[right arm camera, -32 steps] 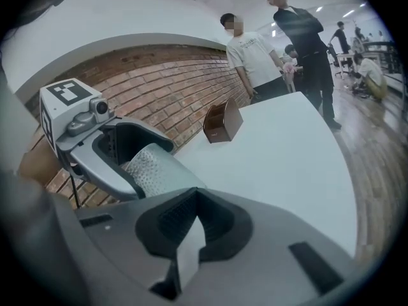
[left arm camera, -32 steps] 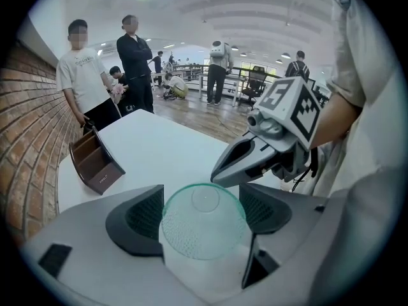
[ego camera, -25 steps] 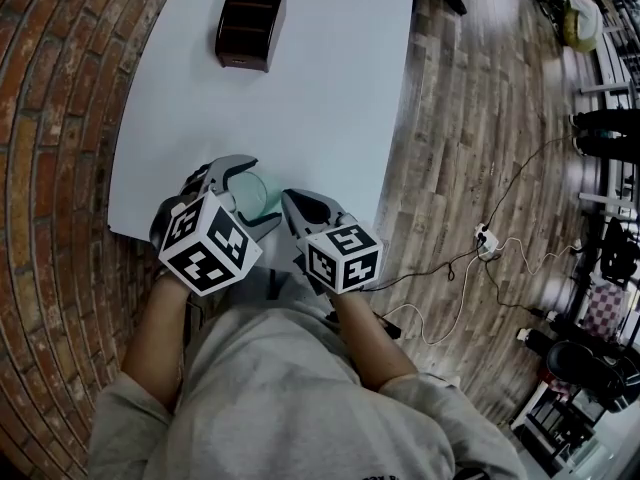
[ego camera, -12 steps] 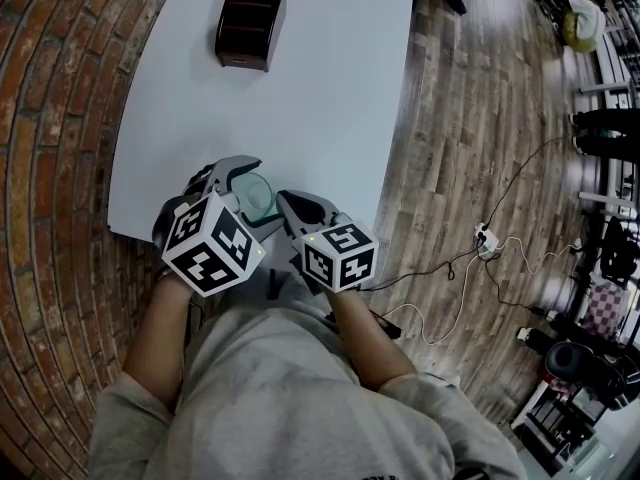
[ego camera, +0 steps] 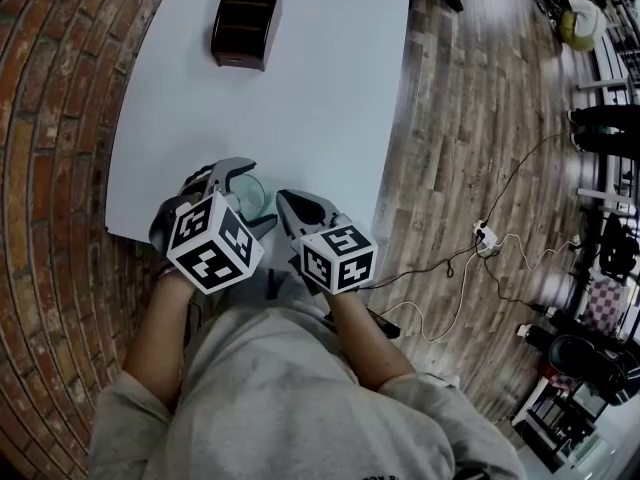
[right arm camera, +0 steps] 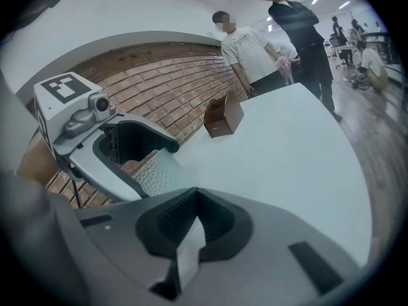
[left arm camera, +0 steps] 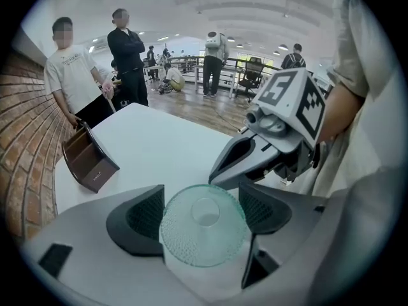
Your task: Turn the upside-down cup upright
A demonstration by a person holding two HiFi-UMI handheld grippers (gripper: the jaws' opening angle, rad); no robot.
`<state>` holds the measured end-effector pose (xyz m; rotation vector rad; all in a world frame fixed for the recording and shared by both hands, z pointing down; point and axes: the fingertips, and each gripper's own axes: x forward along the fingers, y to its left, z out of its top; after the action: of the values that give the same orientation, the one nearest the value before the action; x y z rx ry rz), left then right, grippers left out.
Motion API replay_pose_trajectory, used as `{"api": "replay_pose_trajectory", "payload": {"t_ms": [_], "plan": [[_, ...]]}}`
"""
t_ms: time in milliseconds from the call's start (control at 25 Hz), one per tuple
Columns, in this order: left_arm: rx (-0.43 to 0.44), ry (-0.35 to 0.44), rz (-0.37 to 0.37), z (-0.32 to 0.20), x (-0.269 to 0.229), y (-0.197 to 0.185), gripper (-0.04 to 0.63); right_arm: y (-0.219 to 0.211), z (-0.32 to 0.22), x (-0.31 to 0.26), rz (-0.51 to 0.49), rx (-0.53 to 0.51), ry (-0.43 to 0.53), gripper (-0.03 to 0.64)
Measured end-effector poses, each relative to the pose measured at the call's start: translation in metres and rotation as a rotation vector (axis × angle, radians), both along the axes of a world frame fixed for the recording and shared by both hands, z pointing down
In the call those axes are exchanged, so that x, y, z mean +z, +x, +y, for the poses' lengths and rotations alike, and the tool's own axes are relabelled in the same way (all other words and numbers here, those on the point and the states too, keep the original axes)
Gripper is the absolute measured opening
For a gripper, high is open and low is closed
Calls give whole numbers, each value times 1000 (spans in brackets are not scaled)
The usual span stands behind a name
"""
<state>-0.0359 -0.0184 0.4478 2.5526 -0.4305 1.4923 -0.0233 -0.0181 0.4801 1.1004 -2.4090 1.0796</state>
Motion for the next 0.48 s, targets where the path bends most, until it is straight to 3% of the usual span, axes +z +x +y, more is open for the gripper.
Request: {"api": "replay_pose_trajectory", "payload": {"t_ms": [480], "plan": [[62, -16, -67, 1, 13, 7, 369, 35, -1, -50, -3, 70, 105, 6]]}}
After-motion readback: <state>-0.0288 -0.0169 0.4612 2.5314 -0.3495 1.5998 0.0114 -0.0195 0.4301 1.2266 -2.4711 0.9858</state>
